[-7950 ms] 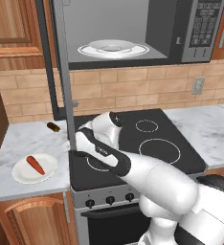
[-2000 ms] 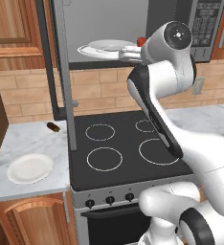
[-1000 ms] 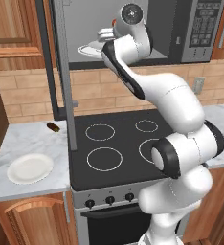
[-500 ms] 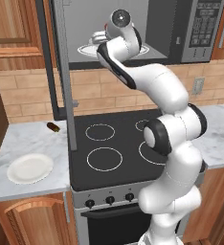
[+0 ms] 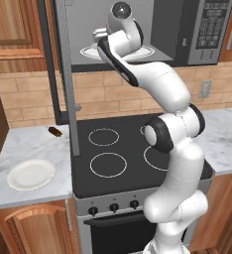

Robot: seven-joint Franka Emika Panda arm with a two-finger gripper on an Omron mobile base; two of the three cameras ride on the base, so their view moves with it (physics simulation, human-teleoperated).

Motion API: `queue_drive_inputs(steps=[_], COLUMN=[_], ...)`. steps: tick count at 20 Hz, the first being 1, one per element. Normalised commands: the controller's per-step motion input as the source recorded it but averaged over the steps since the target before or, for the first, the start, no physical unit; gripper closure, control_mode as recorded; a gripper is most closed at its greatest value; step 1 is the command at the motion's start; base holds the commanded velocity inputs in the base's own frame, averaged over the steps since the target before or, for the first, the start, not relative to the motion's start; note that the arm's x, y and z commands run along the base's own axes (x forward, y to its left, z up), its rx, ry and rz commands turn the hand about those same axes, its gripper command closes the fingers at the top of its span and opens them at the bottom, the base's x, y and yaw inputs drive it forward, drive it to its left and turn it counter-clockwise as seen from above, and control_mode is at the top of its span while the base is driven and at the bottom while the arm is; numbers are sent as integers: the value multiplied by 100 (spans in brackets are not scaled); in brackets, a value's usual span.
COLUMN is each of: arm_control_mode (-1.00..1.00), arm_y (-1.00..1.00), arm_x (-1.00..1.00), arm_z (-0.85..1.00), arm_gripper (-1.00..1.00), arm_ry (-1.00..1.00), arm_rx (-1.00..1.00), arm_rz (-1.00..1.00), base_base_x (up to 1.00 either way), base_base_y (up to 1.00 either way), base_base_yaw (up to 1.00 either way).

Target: Pick the carrot from the counter and place it in the microwave.

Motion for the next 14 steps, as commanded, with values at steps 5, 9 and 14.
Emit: queue_drive_inputs(steps=[5,9,14], arm_control_mode=[-100,-100,-100], arm_y=[0,0,-1], arm_x=[-22,-1,-26], arm_z=[0,-25,-10], arm_gripper=[-100,-100,-100], arm_ry=[0,0,-2], arm_rx=[0,0,0], arm_rz=[0,0,0], base_base_x=[0,0,0], base_base_y=[0,0,0], base_base_yaw=[0,0,0])
